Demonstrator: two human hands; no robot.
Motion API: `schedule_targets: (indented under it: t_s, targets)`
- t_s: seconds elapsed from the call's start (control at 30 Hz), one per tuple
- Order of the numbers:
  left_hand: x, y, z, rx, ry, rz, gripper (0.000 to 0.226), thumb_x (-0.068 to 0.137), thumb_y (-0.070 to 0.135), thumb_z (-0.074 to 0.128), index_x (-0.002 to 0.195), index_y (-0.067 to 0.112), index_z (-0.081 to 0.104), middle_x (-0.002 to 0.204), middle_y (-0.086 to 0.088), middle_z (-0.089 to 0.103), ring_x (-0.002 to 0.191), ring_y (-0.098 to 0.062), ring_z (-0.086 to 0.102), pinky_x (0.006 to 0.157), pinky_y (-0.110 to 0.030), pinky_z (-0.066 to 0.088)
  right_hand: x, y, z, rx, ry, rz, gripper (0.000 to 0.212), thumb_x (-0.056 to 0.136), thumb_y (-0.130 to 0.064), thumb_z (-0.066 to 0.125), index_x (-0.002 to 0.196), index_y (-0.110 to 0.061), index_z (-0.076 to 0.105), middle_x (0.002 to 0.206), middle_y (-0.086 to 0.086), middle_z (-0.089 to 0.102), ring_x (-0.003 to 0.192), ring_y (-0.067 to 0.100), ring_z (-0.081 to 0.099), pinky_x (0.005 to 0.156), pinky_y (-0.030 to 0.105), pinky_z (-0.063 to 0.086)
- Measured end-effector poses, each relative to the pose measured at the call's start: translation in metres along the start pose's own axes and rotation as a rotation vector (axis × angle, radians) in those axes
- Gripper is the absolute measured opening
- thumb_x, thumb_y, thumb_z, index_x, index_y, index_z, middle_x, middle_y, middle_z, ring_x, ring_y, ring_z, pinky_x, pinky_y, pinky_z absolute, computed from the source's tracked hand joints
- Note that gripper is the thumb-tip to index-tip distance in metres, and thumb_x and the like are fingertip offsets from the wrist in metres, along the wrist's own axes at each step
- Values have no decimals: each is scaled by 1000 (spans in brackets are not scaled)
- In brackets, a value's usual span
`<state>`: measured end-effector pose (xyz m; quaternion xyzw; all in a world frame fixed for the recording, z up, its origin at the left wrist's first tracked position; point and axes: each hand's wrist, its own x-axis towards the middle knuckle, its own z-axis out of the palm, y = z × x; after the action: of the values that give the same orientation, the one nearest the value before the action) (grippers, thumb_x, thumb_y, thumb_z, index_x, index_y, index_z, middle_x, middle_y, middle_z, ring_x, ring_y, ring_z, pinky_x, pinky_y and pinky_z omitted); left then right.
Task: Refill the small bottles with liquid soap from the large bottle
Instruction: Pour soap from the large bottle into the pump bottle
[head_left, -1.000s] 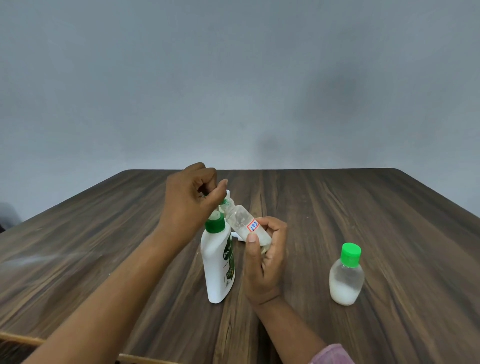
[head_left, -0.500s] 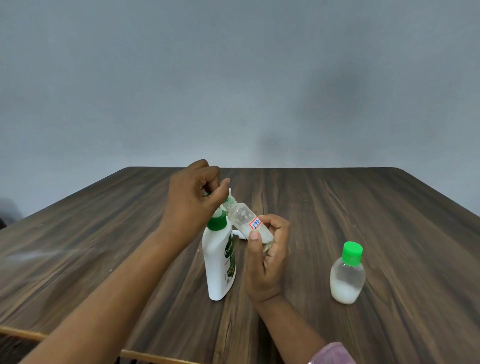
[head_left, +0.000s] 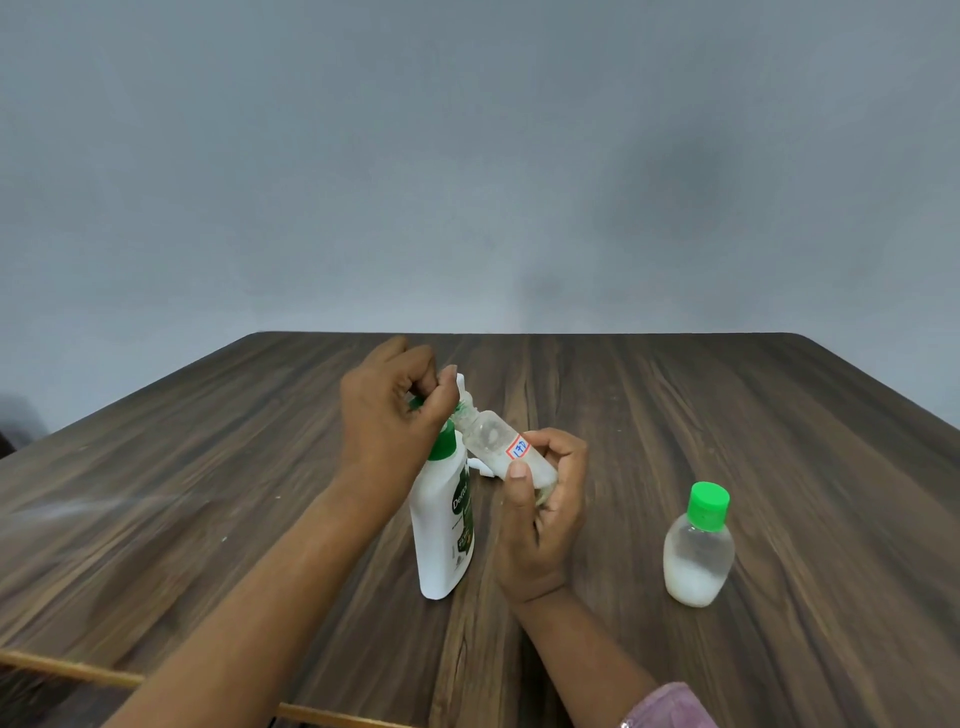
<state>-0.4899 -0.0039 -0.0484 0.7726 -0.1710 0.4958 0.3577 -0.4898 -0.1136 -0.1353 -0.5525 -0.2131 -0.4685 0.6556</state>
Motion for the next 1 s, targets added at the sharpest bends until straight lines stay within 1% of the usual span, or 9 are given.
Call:
schedule_targets:
  t_s: [0.1,0.27,0.4,0.47,0.6,0.67,0.77,0.9,1.0]
  targets:
    - [9,4,-4,5,-56,15,40,77,14,63,50,20,34,53,5,34,53,-8,35,50,-15,24,0,0,1,7,-23,6,15,87,-26,44,99,-18,48,90,-26,53,73,-2,55,59,11,42]
    - [20,5,-10,56,-160,64,36,75,14,63,50,16,37,53,5,34,54,-11,37,50,-15,25,1,-1,1,17,-44,-7,13,87,-24,44,100,-22,46,92,-29,53,74,-5,56,58,9,43]
    - [15,4,-6,7,-96,9,37,76,13,62,50,18,35,53,5,34,53,-10,36,51,-16,25,2,-2,2,15,-42,-12,12,87,-25,44,99,-23,46,92,-29,53,75,-5,56,59,10,43]
    - [9,4,-2,-15,-68,-19,37,76,12,61,50,17,35,52,4,34,53,-9,35,51,-17,25,2,0,1,6,-11,-4,14,86,-25,44,99,-19,47,91,-28,53,74,-4,55,60,9,42]
    - [-1,2,0,-6,-24,-32,37,76,9,62,49,9,37,51,-1,36,52,-10,34,50,-20,25,1,1,0,2,15,3,21,85,-25,44,97,-8,48,88,-26,53,71,-5,53,60,6,39]
    - [-1,2,-1,-11,-19,-30,37,77,9,62,49,10,38,51,-2,37,53,-11,35,50,-18,24,0,0,1,4,-1,4,20,86,-25,44,98,-9,48,89,-28,53,73,-6,54,60,6,40]
    - [7,4,-3,-1,-57,3,38,78,10,62,51,16,35,53,2,35,53,-11,35,51,-18,25,-1,-1,1,20,-37,8,15,87,-25,44,100,-19,47,91,-27,53,74,-5,55,60,8,42]
    - [17,5,-8,60,-151,66,36,77,13,61,51,12,37,54,3,34,54,-12,36,51,-19,25,0,-2,0,23,-44,5,14,87,-25,43,100,-21,46,92,-27,53,74,-4,55,60,9,42]
    - [18,4,-9,56,-151,76,36,78,13,61,51,14,36,54,5,34,53,-9,35,51,-17,25,1,-3,2,23,-57,-7,14,87,-24,43,101,-24,45,92,-29,53,75,-6,56,60,8,43]
